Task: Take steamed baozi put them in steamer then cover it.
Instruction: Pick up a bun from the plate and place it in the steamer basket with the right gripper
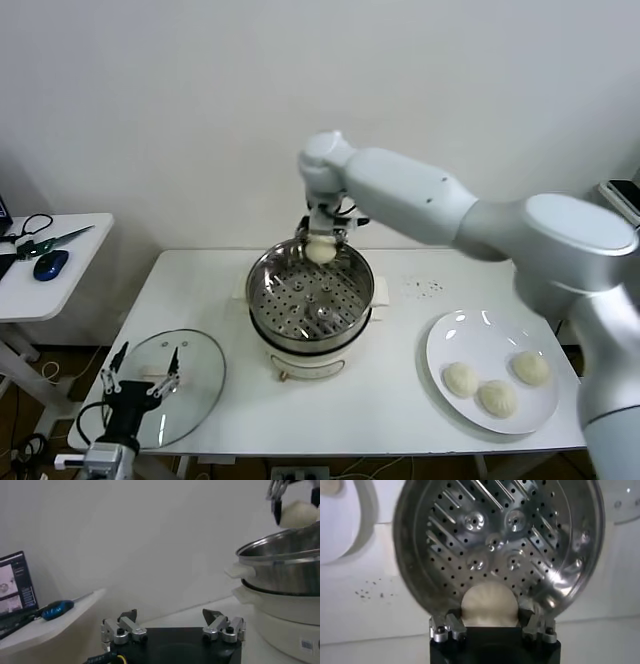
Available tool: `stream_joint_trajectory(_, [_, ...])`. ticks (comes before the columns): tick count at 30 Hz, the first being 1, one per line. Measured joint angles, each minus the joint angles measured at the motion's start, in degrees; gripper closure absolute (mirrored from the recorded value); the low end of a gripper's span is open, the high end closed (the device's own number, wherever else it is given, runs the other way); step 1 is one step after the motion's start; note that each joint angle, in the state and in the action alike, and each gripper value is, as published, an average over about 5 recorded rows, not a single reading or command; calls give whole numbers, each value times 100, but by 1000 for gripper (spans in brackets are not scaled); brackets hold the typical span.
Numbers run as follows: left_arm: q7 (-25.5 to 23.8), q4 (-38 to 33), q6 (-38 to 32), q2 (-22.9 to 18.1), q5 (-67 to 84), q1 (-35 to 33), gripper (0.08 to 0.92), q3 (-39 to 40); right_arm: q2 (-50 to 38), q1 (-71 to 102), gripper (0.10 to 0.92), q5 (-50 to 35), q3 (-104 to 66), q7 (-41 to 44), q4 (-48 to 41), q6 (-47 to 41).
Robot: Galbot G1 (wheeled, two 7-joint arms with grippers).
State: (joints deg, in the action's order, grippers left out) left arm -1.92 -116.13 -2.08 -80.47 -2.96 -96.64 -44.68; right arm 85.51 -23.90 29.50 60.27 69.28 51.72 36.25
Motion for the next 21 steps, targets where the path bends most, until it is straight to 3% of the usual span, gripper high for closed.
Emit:
stream_joint_trajectory(14, [21,-47,-65,20,49,-158,177,-6,395,553,282,811,-223,-72,-541,152])
stream_joint_trajectory(21, [22,-92,-67,21,54,-183,177,-11,386,588,206,848,-276,-66,-546,84])
